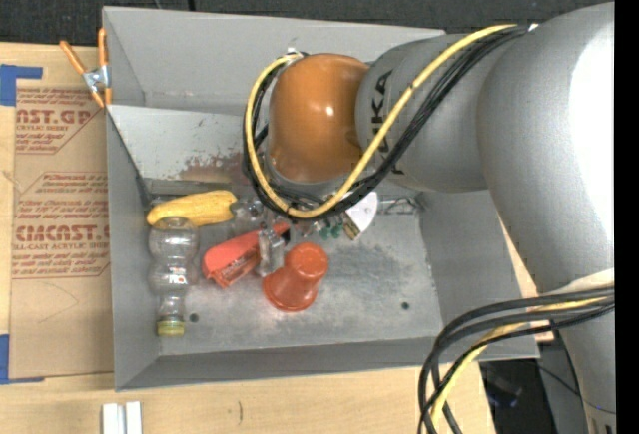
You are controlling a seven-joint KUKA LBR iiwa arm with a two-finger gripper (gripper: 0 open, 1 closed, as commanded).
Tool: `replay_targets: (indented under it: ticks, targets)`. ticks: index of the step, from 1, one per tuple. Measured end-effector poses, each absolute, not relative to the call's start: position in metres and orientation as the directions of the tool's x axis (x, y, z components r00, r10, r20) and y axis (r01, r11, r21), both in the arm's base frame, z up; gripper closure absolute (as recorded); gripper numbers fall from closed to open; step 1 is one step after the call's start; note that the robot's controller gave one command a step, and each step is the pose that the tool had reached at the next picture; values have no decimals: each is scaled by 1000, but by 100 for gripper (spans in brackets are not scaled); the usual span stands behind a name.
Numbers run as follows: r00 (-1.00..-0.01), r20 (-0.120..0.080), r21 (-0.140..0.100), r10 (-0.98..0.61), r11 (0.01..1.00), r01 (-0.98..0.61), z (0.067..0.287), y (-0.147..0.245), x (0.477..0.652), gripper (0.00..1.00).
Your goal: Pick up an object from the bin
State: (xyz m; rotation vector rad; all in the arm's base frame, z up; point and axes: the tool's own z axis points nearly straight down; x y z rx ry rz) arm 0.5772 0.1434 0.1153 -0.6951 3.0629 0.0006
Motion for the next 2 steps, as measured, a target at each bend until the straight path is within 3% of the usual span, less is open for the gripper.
replay_targets:
  ticks: [2]
  targets:
    - [-902,0,0,-432,902,-432,140,144,577,100]
